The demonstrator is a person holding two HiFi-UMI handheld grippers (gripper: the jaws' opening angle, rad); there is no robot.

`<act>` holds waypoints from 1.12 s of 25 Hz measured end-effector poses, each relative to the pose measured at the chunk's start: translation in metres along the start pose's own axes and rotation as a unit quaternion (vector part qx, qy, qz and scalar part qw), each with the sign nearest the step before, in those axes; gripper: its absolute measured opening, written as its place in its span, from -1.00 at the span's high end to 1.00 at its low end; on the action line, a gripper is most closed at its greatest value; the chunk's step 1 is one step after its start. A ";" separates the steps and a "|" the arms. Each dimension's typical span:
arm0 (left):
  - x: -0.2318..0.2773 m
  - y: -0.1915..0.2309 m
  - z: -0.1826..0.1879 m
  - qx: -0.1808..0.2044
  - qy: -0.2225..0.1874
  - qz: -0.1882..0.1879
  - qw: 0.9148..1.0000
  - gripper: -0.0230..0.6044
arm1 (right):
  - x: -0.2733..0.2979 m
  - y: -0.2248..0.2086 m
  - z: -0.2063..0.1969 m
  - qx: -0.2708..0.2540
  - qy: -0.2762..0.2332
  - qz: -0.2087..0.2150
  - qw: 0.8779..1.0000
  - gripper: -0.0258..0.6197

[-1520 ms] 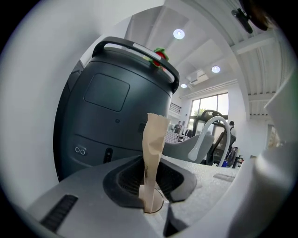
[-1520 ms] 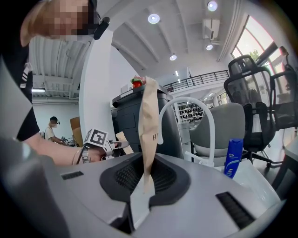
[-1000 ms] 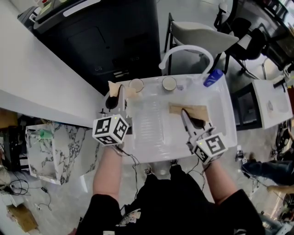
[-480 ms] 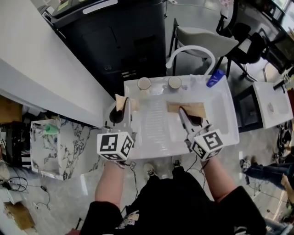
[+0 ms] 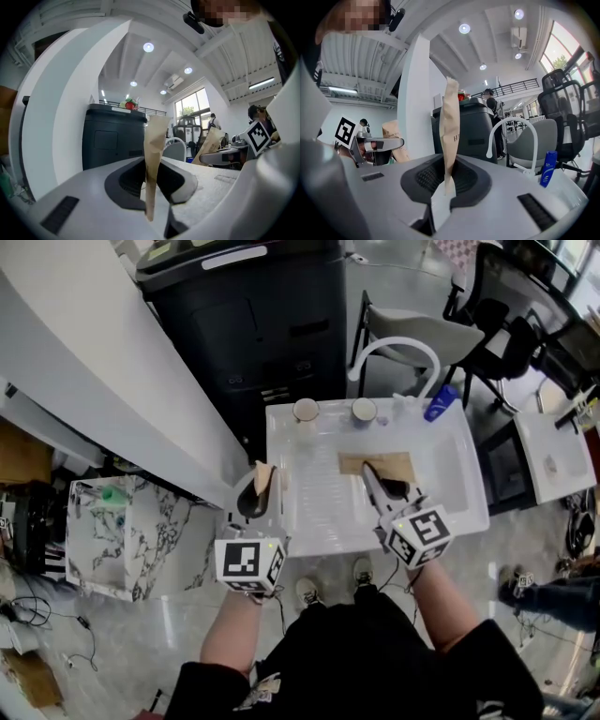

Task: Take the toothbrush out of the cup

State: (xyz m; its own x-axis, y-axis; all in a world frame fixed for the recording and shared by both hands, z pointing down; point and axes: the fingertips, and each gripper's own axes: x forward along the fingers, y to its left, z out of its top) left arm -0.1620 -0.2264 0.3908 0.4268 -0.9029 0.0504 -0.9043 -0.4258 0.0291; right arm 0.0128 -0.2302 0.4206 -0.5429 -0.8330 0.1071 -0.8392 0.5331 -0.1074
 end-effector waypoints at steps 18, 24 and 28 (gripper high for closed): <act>-0.071 -0.023 -0.028 -0.010 0.034 -0.061 0.997 0.77 | -0.031 0.052 -0.011 0.001 0.000 -0.044 0.999 0.81; -0.079 -0.023 -0.051 -0.023 0.053 -0.084 0.995 0.77 | -0.048 0.059 -0.027 0.007 0.017 -0.068 0.998 0.81; -0.084 -0.033 -0.057 -0.027 0.058 -0.093 0.994 0.77 | -0.064 0.055 -0.028 0.004 0.019 -0.080 0.997 0.81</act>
State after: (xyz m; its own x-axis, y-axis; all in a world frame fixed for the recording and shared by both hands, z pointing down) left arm -0.1676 -0.1330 0.4429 0.5866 -0.7953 0.1529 -0.8098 -0.5776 0.1027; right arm 0.0004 -0.1430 0.4349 -0.4027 -0.9011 0.1609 -0.9151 0.3921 -0.0945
